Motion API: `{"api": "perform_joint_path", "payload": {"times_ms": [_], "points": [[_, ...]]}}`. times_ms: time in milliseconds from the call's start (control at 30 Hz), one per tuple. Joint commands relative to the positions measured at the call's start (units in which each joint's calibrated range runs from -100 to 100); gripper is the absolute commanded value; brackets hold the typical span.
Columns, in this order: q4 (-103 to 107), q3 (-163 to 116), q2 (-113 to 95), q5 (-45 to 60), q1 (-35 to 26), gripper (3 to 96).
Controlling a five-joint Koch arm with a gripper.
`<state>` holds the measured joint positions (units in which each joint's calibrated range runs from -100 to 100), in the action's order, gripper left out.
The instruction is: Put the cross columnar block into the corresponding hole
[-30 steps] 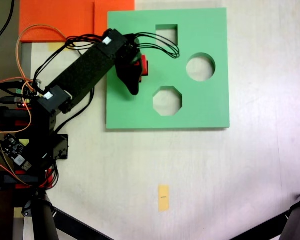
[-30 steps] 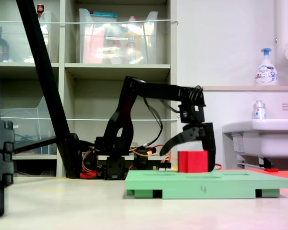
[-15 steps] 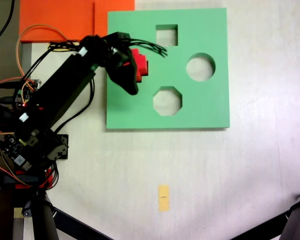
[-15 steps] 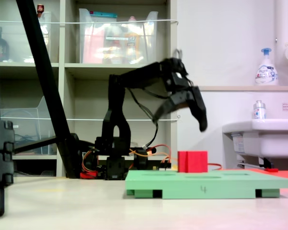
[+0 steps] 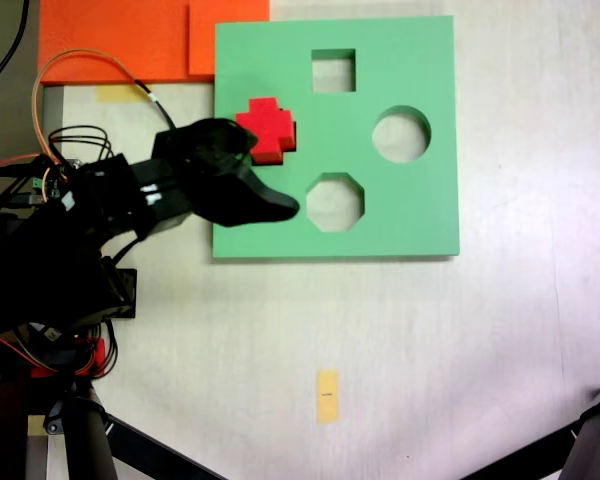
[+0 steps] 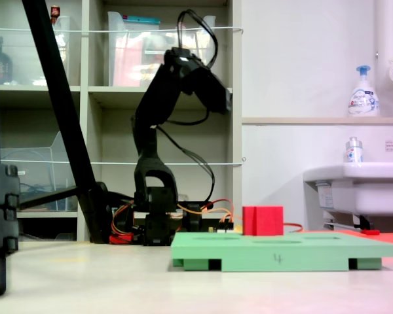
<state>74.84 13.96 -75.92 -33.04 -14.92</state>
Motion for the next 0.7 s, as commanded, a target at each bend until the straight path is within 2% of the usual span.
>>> {"api": "perform_joint_path", "payload": {"times_ms": [33, 200, 367, 533, 700], "points": [[-20.58, -3.99, -5.08, 14.21, 4.84, 60.8], [-60.06, -32.61, -16.95, 23.59, 9.13, 55.1], [-104.45, -66.81, -19.19, 30.38, 9.62, 47.9], [-107.05, -90.14, -21.84, 33.21, 10.16, 47.9], [-105.32, -107.18, -24.08, 35.21, 14.60, 47.9]]}}
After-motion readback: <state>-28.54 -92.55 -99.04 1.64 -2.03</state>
